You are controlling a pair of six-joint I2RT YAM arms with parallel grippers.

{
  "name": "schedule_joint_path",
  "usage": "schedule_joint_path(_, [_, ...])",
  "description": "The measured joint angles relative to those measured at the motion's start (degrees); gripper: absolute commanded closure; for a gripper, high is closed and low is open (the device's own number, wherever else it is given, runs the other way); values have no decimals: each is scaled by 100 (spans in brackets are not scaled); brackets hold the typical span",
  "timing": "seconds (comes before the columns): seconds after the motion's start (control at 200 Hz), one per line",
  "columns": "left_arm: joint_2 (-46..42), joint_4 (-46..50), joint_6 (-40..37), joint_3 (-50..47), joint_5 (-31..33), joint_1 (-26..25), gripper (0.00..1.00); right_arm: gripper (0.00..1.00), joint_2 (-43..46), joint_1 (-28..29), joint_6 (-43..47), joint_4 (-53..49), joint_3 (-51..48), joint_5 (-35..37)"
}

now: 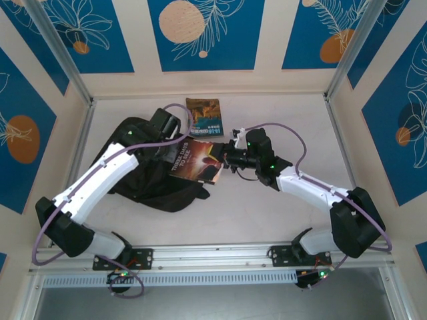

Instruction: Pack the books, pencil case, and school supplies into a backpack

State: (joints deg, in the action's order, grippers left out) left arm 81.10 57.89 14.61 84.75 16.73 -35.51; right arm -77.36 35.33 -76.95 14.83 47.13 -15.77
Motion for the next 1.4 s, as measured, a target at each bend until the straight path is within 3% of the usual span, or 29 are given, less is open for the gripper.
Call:
schedule_joint_path(0.345, [-365,437,-219,914,-439,79,100,100,514,120,361,-942,-531,367])
schedule_joint_path(0.79, [-170,518,-428,1185,-2177,-164,100,100,293,142,302,-553,-313,238])
schedule_joint_path(1.24, [-87,321,-262,1292,-2570,-380,100,100,-1342,761,-525,944,236,514])
schedule_joint_path(1.4, [-101,238,-166,1292,-2505,-378,100,91,-2214,1088,-638,1128,966,898])
